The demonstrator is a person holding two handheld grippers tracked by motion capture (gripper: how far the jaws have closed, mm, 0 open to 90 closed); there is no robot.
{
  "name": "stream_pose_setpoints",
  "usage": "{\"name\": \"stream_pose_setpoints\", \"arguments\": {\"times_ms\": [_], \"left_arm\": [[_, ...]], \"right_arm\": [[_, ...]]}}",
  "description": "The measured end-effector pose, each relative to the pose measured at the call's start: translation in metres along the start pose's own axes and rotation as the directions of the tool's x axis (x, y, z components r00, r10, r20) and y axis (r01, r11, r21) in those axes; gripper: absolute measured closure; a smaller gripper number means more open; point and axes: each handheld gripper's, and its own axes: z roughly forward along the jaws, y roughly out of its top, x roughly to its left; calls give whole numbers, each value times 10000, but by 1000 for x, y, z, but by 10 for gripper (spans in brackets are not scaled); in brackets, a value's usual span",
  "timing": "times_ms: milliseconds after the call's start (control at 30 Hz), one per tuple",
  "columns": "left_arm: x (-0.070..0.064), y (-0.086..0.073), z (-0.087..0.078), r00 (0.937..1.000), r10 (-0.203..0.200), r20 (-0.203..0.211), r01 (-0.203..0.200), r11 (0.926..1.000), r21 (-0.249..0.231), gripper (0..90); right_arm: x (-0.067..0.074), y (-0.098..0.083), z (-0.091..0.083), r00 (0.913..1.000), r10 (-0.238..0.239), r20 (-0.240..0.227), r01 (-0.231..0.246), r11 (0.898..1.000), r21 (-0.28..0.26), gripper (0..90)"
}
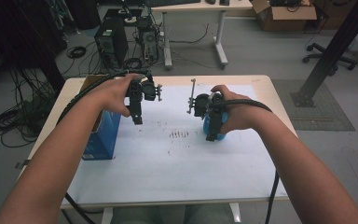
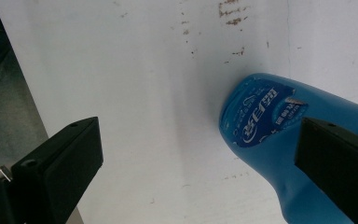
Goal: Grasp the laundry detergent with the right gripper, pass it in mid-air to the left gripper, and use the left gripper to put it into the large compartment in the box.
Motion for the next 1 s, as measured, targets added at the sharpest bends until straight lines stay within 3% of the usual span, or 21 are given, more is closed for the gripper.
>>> {"name": "stream_pose_setpoints", "arguments": {"times_ms": [533,833,1000], "left_arm": [[-3,8,0,9998,159,87,-158,9998,-91,2],[-3,3,-6,9997,241,-21,-241,9995,-206,2],[-3,-1,-6,9999,159,-39,-159,9997,-189,2]], "right_arm": [[0,-1,0,10000,-78,18,78,9998,-185,11],[1,-10,-17,9996,189,208,-165,9939,-1086,8],[-1,-24,-31,9976,503,479,-415,9846,-1696,4]]}}
